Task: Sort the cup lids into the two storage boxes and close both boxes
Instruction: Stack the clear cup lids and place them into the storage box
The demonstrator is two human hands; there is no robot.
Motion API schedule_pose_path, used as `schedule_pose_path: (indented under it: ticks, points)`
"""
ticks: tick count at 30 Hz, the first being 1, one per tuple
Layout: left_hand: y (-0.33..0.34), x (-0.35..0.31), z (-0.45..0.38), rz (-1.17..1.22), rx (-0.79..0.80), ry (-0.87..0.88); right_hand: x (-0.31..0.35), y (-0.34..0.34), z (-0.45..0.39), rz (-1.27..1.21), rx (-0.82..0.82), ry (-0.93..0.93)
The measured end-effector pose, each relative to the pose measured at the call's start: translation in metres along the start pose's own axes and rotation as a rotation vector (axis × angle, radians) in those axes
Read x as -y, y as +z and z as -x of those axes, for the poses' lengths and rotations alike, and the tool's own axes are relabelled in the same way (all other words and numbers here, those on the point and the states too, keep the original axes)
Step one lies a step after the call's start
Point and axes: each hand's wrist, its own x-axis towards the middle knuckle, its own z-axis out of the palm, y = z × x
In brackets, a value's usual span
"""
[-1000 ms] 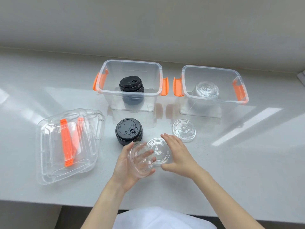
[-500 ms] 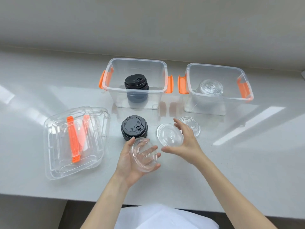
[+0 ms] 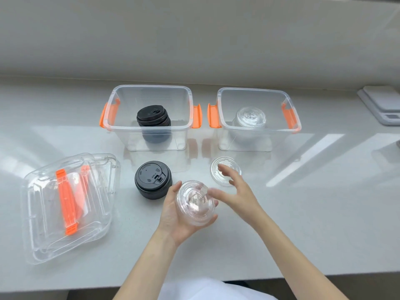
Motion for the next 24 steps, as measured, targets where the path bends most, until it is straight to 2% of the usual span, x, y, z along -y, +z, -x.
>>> schedule_pose_path:
  ticks: [3, 7, 9, 12, 15, 18, 20, 24]
  points:
    - [0.003, 0.0, -0.003, -0.021, -0.007, 0.006, -0.017, -0.02, -0.027, 0.231, -0.168, -0.016]
    - [0.007, -0.001, -0.005, -0.048, -0.009, 0.024, -0.04, -0.022, -0.054, 0.573, -0.137, 0.054]
    - [0.008, -0.001, -0.007, -0.052, -0.004, 0.034, -0.049, -0.017, -0.061, 0.614, -0.122, 0.108]
    - [0.01, -0.003, -0.009, -0.053, -0.023, 0.039, -0.059, -0.011, -0.064, 0.633, -0.173, 0.091]
    - [0.012, -0.006, -0.012, -0.066, -0.043, 0.047, -0.053, -0.015, -0.062, 0.495, -0.231, 0.057]
    - [0.013, -0.01, -0.016, -0.074, -0.053, 0.051, -0.028, -0.024, -0.052, 0.163, -0.225, 0.027]
    - [0.017, -0.012, -0.019, -0.073, -0.054, 0.051, -0.012, -0.028, -0.041, 0.028, -0.132, -0.014]
    - [0.028, -0.013, -0.025, -0.013, 0.017, 0.048, 0.005, -0.022, -0.016, 0.042, 0.101, -0.047]
